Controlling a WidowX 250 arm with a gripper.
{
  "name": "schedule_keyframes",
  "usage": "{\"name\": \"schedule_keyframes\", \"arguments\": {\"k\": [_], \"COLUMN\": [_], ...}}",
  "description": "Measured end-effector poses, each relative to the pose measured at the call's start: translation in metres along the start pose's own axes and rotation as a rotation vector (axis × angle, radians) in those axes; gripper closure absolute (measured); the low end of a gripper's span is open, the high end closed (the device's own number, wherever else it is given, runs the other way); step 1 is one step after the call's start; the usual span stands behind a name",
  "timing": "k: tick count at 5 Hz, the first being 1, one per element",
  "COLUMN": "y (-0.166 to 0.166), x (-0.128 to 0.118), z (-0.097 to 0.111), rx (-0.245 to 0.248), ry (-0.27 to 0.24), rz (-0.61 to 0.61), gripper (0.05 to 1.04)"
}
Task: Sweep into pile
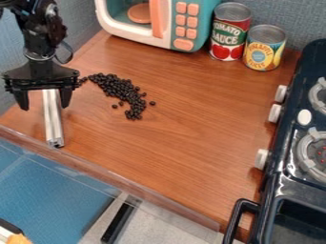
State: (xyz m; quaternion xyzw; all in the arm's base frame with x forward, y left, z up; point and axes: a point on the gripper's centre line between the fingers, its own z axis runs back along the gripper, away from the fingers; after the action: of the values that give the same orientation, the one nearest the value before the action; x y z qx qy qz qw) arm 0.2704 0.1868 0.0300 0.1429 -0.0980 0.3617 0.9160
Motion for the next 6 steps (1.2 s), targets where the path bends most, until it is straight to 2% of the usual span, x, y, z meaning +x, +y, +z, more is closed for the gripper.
{"name": "schedule_keyframes", "arguments": {"k": [1,2,3,4,6], "y": [-0.001,-0.004,-0.002,-0.002,0.001], "x": [-0.006,-0.008,0.002,0.001,-0.004], "z": [-0.008,-0.006,0.005,0.006,0.002], "rx": [0.001,-0.061,-0.122,-0.123,-0.086], "ry": [0.033,0.057,0.038,0.053,0.039], "rz": [-0.003,-0.025,-0.022,-0.021,-0.002], "gripper": [0.084,0.084,0.084,0.084,0.084]}}
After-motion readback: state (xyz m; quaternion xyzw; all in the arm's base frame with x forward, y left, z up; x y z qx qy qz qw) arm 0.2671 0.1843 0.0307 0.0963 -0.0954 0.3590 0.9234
